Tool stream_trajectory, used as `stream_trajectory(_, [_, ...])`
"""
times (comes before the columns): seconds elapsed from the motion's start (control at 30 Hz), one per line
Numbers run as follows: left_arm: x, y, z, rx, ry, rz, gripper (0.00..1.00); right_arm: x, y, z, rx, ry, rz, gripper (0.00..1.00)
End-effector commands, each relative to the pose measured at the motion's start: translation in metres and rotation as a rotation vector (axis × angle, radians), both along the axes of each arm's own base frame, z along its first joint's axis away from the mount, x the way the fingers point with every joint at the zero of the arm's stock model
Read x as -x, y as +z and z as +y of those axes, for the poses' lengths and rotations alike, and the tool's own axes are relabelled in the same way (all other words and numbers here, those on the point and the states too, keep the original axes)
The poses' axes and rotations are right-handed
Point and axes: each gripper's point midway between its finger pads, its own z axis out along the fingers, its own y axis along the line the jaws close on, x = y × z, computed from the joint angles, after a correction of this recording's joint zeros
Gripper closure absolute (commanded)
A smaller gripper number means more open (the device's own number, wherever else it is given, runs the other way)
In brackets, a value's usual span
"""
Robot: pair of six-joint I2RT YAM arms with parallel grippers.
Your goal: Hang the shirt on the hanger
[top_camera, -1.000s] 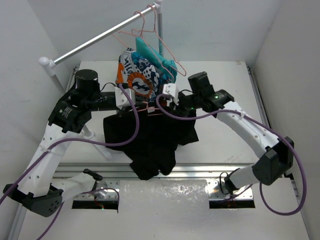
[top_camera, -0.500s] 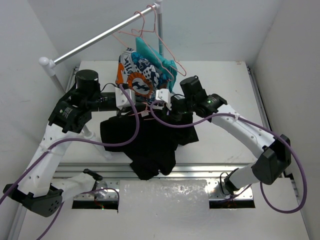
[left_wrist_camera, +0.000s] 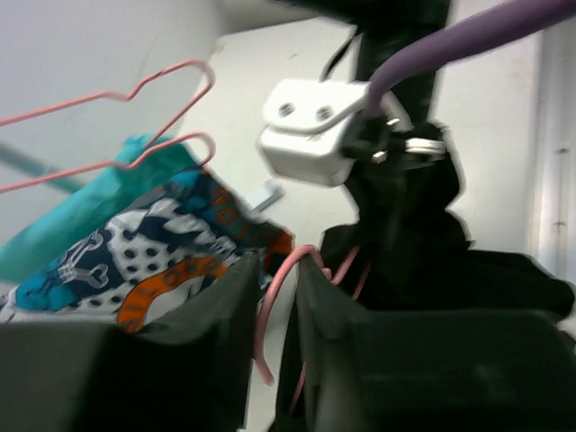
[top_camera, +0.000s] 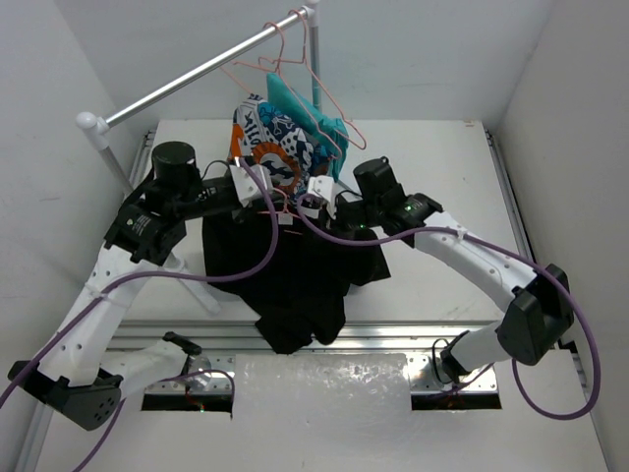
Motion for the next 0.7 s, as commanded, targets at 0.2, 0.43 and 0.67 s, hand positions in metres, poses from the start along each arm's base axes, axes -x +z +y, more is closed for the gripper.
stream_trajectory(0.2, [-0.037,0.015,0.027,0.057,0.289,-0.065,0.26,-0.003,0.033,0.023,-0.219,-0.081,0.083,1.00])
stream_trajectory(0.43, [-0.035,0.048,0.048,0.157,0.436,-0.065,0.01,-0.023,0.014,0.023,-0.236,-0.215,0.159,1.00])
stream_trajectory(0.67, [-0.022,0.093,0.103,0.205,0.687,-0.154,0.00,-0.043,0.027,0.028,-0.261,-0.285,0.154,1.00])
